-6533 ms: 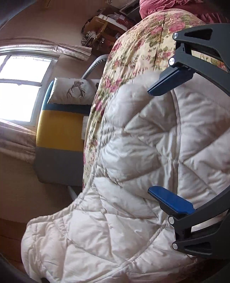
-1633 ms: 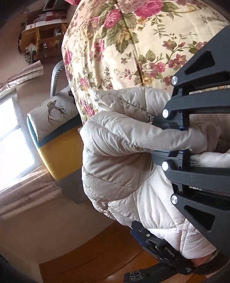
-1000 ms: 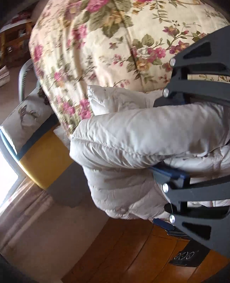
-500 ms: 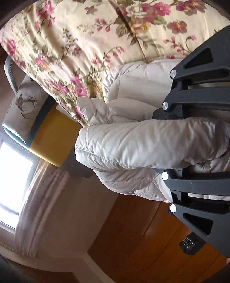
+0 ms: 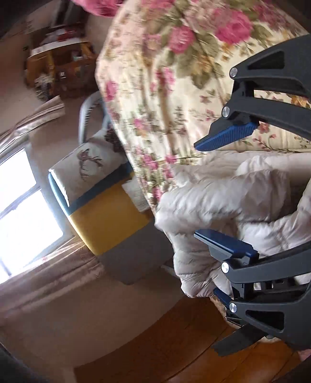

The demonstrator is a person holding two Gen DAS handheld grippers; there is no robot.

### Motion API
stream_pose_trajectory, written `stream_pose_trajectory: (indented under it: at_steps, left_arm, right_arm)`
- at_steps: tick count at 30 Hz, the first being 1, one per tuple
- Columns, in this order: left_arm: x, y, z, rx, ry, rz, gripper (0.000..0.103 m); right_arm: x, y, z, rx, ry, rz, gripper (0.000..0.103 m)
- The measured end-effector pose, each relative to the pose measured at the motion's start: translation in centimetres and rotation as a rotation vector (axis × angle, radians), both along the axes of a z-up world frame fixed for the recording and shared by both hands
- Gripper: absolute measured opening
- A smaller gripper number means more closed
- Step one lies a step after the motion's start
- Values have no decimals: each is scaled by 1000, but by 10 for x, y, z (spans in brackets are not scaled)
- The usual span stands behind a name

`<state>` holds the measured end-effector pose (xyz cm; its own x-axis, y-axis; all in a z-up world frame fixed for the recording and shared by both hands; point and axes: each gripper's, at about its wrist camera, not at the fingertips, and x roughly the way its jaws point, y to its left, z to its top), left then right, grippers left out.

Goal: Fold large clothes

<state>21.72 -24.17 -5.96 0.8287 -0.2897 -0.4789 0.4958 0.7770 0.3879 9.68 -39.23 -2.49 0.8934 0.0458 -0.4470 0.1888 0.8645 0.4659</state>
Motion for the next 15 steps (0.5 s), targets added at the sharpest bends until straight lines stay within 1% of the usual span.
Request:
stream_pose_trajectory:
  at_steps: [2,4,5,6,8,9,10,11,12,13,14,15]
  left_arm:
    - [1,0,0,2,-1,-1,96]
    - [0,2,0,-6,-4,-1,96]
    - [-5,3,0,-11,-9,0,96]
    - [-7,4,-1,-14,-14,1,96]
    - [-10,9,-1,-21,-26,4,96]
    - [-12,12,-2,-28,-31,8,96]
    - [-15,14,-2,-36,-32,6,96]
    - [-15,16,-2,-44,-31,-4,97]
    - [-18,18,-2,-50,-31,-20,99]
    - [-20,17,-1,-50,-26,-34,99]
    - [-21,16,0,-41,-17,-46,99]
    - [-21,13,1,-23,-7,-52,99]
  right_arm:
    - [14,19,29,-93,-15,29,68]
    - [39,40,45,-189,21,59,66]
    - [56,51,47,-244,52,59,66]
    - [68,55,43,-274,71,57,65]
    - [98,54,24,-296,124,23,56]
    - [112,49,6,-297,168,-9,55]
    - [116,42,-10,-286,212,-39,56]
    - [112,36,-25,-254,231,-57,59]
    - [110,31,-41,-211,228,-77,63]
    - [105,24,-55,-159,214,-100,65]
    - [101,15,-65,-110,201,-124,71]
    - [96,8,-70,-74,194,-141,74]
